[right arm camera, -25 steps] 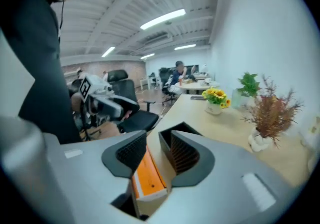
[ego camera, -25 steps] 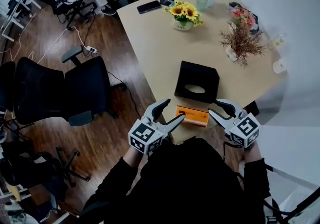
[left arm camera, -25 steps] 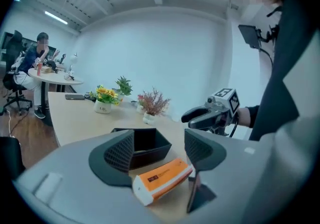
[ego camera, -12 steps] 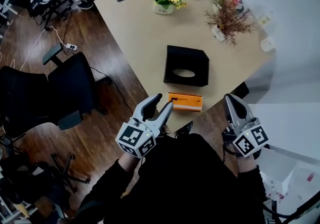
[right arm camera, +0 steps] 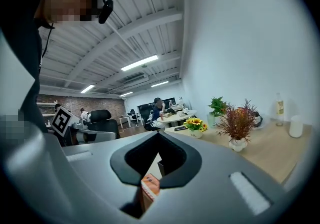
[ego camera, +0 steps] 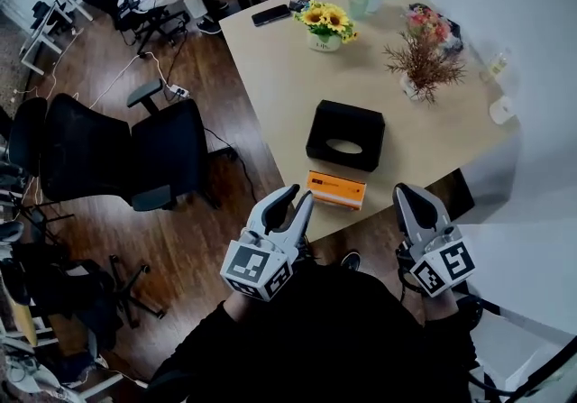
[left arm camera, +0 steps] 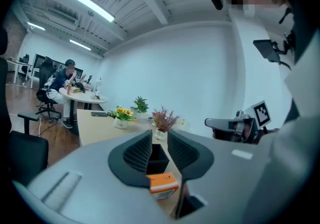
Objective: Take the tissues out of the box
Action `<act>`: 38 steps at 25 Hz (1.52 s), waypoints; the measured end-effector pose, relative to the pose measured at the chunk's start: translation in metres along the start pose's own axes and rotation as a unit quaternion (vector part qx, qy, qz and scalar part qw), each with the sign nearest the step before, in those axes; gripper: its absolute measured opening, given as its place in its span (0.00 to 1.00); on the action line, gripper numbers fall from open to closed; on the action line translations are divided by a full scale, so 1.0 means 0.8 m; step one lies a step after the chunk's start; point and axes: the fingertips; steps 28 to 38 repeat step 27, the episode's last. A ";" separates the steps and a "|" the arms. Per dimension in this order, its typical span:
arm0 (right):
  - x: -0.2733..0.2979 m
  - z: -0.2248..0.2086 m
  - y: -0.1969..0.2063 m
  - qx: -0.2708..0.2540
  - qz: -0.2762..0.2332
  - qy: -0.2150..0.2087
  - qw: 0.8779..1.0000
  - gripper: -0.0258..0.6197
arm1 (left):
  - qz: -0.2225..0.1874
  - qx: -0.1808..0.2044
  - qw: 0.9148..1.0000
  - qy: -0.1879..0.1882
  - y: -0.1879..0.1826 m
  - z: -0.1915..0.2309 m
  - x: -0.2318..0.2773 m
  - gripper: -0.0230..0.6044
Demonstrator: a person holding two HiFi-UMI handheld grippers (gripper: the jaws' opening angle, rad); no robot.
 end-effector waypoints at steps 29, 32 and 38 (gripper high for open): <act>-0.037 0.043 0.022 -0.054 0.008 0.007 0.998 0.04 | 0.012 0.047 0.999 -0.025 0.023 -0.022 -0.049 0.16; -0.037 0.043 0.022 -0.054 0.008 0.007 0.998 0.04 | 0.012 0.047 0.999 -0.025 0.023 -0.022 -0.049 0.16; -0.037 0.043 0.022 -0.054 0.008 0.007 0.998 0.04 | 0.012 0.047 0.999 -0.025 0.023 -0.022 -0.049 0.16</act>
Point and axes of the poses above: the fingertips, and each gripper's own axes: x forward along the fingers, z to its left, y out of its underside, and after that the axes turned 10 degrees about -x, right-handed
